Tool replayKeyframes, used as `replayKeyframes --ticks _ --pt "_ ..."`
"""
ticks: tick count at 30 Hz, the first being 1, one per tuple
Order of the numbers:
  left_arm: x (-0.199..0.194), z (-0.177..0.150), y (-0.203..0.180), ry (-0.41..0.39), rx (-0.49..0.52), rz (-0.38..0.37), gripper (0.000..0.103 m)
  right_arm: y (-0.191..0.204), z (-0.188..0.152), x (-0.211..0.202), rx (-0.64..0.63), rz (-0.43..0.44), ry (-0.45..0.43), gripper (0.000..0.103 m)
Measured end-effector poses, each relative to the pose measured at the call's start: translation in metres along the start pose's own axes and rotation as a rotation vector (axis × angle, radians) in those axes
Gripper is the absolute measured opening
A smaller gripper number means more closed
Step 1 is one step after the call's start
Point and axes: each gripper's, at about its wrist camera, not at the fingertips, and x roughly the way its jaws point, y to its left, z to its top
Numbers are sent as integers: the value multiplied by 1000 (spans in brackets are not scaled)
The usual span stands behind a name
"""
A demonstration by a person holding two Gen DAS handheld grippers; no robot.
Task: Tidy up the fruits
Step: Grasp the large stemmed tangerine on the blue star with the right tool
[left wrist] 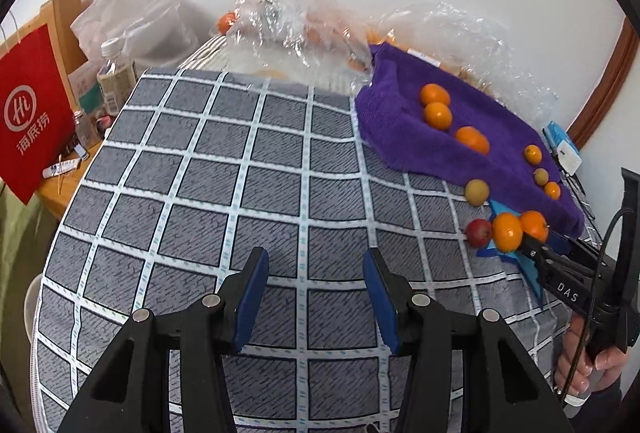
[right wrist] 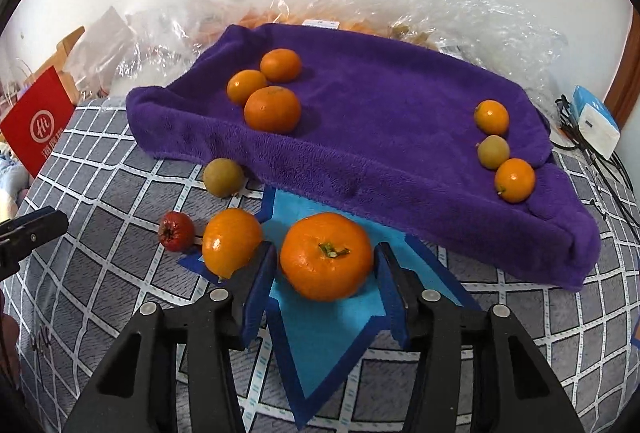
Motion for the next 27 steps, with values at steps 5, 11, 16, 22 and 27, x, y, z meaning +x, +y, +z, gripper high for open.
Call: replayKeyframes --ticks 5,11,16,22,27 --pt "1 -5 5 -8 -27 8 46 -5 0 -4 17 4 -9 43" --pt "2 -8 -1 -9 14 21 51 -25 -7 -29 37 -23 -58 42" --pt "2 -8 -3 3 7 36 51 -47 -19 -46 37 -56 -74 43" --pt "0 -5 -22 45 10 -5 50 -67 -34 -49 35 -104 -60 42" --pt "-5 -5 -71 6 127 -60 50 -81 -42 -49 57 -111 -53 42"
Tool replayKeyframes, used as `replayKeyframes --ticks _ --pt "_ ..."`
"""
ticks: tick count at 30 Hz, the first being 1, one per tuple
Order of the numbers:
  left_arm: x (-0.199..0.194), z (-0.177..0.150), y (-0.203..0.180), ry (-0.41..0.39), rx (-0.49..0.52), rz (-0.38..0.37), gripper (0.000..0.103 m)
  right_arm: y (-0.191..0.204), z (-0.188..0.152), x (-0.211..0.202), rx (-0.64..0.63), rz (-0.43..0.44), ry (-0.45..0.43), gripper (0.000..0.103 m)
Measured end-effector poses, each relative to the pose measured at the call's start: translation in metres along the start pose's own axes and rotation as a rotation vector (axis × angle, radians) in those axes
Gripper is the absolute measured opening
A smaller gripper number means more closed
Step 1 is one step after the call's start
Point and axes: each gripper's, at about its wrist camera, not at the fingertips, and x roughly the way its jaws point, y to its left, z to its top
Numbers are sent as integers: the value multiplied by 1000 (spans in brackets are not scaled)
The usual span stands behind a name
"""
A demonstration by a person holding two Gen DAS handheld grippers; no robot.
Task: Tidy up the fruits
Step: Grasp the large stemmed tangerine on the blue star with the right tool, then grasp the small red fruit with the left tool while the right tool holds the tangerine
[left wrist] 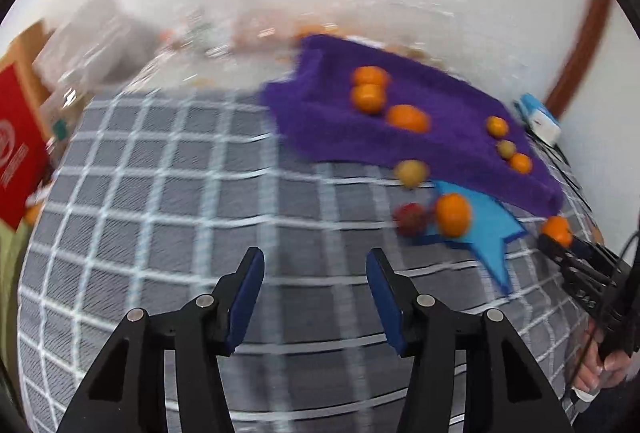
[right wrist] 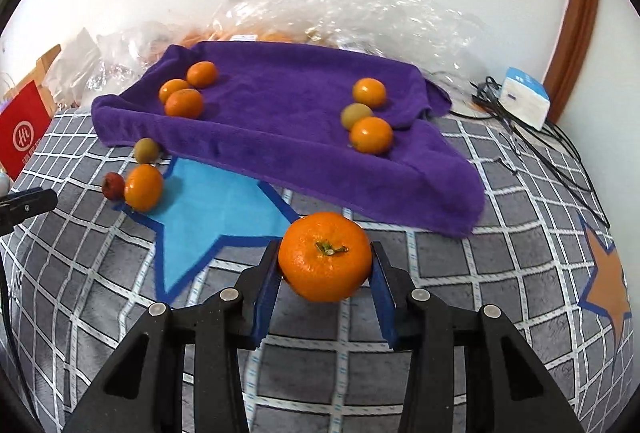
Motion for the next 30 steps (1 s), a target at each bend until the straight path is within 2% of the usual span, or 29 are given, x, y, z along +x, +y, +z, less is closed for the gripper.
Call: replayKeyframes --ticks 6,12,14,17,20,24,30 --pt "19 11 -38 8 32 -39 49 -10 -8 -2 28 6 4 42" --pt "39 20 -51 50 22 -38 41 -18 -11 -1 50 3 11 43" --pt "45 21 -55 63 17 -30 31 -19 -10 -2 45 -3 13 42" --pt "49 20 -59 66 21 -28 22 -21 -11 -4 49 -4 7 42" --pt "50 20 -62 63 28 -13 22 -22 -11 -4 54 -4 8 42" --pt "46 23 -61 71 16 -29 22 -26 -11 -10 55 -12 3 42" --pt "15 29 -60 29 19 -42 22 -35 -4 -28 74 -19 -37 42"
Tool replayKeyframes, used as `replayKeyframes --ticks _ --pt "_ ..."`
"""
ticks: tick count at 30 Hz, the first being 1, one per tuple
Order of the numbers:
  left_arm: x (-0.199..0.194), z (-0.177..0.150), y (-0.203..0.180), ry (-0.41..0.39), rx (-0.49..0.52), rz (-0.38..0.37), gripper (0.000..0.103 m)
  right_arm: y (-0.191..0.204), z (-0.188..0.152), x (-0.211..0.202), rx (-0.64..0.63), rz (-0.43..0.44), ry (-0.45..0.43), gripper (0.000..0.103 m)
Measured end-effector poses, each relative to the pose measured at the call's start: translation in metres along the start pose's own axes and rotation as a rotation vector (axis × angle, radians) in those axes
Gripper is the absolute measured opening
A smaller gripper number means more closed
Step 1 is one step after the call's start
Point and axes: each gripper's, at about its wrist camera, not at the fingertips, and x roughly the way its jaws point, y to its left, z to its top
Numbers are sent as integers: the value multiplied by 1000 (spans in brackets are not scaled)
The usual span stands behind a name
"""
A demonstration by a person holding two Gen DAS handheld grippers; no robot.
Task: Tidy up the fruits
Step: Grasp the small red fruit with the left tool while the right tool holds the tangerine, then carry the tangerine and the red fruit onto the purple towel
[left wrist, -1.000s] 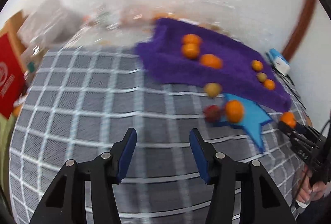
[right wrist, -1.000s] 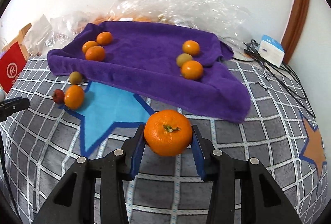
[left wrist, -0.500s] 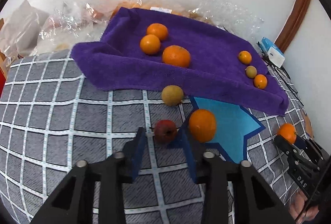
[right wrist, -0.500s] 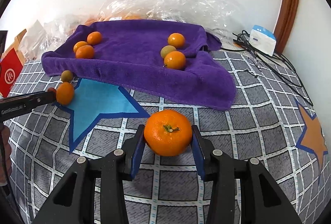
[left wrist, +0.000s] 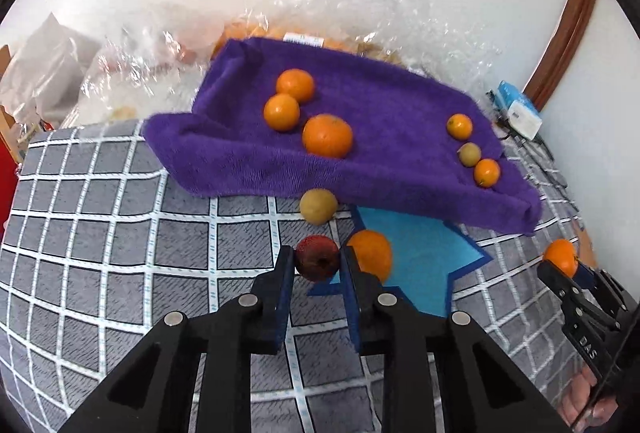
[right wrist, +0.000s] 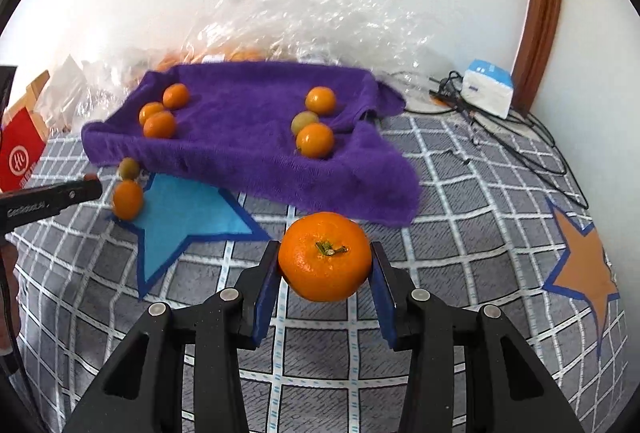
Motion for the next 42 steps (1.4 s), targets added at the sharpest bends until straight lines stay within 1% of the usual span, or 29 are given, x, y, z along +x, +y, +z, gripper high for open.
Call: replayKeyframes --ticks 4,8,14,17,22,28,34,42 --pt "-26 4 4 -39 -6 5 22 -2 10 -11 15 9 -29 42" --pt "-49 11 12 -74 -43 -10 22 -1 21 -21 17 21 -51 42" --pt "-67 22 19 -106 -71 -8 22 0 38 -32 26 43 -74 43" --pt "-72 28 21 -110 -84 -22 22 -2 46 -35 36 43 -89 42" --pt "-72 39 24 -121 -92 -25 22 -6 61 -35 46 47 -102 42" --pt "-64 55 28 -121 -100 -23 22 -10 83 -27 50 51 -115 42" --pt "-50 73 35 -118 -110 -22 22 -9 103 -6 51 63 -109 43" --pt "-30 90 50 -107 -121 -9 22 5 124 37 12 90 -72 42"
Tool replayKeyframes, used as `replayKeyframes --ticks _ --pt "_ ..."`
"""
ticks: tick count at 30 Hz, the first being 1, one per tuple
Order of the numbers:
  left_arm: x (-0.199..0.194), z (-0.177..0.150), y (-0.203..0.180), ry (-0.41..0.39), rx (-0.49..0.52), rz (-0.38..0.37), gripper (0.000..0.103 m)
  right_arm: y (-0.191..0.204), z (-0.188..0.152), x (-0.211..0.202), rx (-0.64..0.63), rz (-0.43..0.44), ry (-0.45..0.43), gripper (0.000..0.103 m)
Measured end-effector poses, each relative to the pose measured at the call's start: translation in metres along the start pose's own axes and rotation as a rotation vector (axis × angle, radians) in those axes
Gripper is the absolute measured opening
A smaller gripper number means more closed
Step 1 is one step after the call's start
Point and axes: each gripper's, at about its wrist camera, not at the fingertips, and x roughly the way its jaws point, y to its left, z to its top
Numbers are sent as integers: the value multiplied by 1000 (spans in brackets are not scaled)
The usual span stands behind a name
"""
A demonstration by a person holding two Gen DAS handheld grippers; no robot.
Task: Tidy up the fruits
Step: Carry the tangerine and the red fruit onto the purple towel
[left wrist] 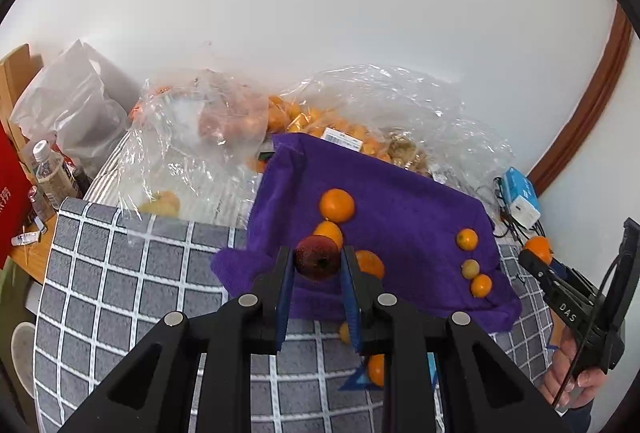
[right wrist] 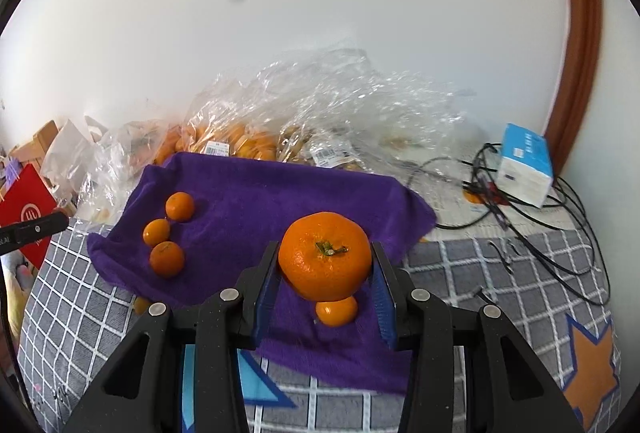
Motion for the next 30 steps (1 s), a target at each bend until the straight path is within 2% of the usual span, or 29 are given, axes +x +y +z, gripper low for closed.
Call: replayKeyframes --ticks 14,24,25,28,30 --pt "52 16 11 73 -11 -27 22 31 4 98 -77 41 141 42" --pt "88 9 -1 151 41 29 22 33 -1 117 -86 51 200 44" --pt "91 8 -3 158 47 36 22 31 0 114 -83 54 198 46" --pt "98 6 -6 177 59 51 22 27 3 101 -71 66 185 62" --pt "102 5 -7 192 60 51 22 21 6 87 -47 91 161 66"
